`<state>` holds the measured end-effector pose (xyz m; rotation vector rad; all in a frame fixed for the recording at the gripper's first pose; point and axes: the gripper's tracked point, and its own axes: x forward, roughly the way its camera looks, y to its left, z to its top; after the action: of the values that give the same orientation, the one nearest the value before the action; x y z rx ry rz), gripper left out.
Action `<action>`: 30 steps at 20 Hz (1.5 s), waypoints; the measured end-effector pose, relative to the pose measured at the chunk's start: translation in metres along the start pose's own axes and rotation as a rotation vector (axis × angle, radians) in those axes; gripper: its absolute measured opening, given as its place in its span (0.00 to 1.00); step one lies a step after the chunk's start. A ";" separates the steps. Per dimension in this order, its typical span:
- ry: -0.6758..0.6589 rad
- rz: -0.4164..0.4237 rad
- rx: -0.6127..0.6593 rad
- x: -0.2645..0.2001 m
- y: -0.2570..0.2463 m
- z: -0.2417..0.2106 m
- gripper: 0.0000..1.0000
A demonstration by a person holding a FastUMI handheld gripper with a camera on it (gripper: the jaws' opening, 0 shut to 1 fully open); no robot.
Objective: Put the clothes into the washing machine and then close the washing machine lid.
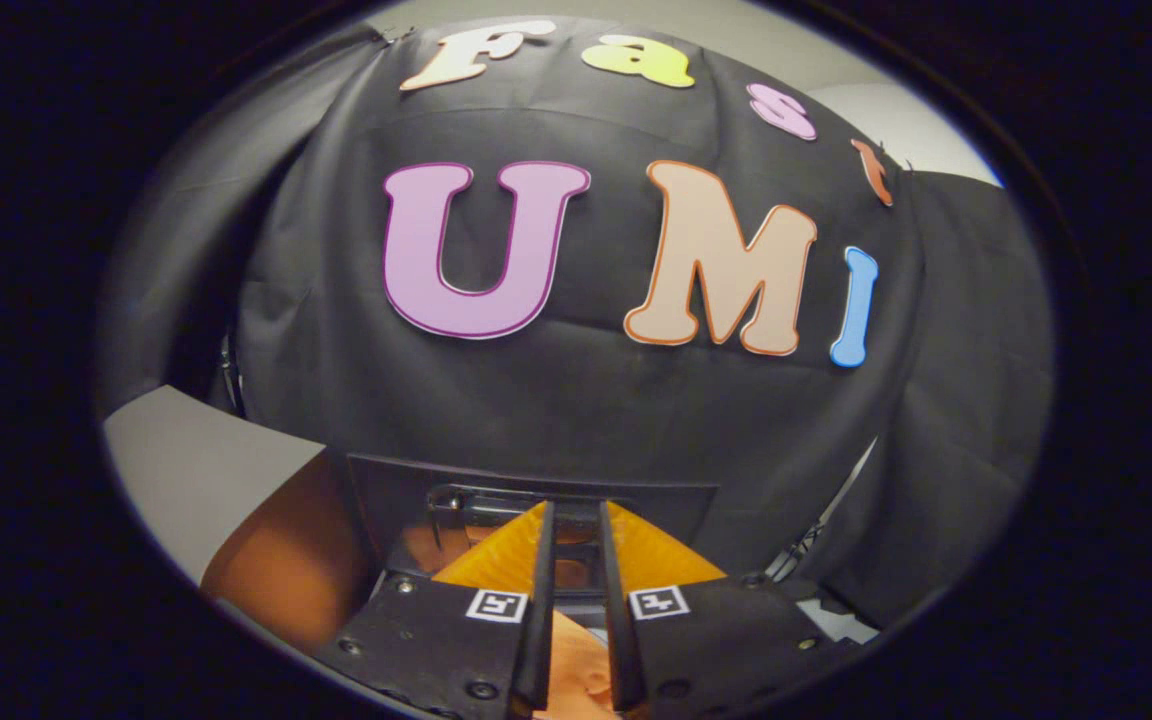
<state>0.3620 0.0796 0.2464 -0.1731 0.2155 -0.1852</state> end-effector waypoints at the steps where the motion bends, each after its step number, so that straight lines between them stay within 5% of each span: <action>1: 0.004 0.005 -0.006 0.002 0.004 -0.004 0.22; 8: -0.017 0.005 0.001 0.015 0.009 0.000 0.24; 19: -0.080 -0.013 0.072 0.074 0.030 0.035 0.94; 30: 0.011 -0.035 0.015 0.108 0.042 -0.004 0.97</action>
<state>0.4721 0.0985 0.2137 -0.1609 0.2225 -0.2226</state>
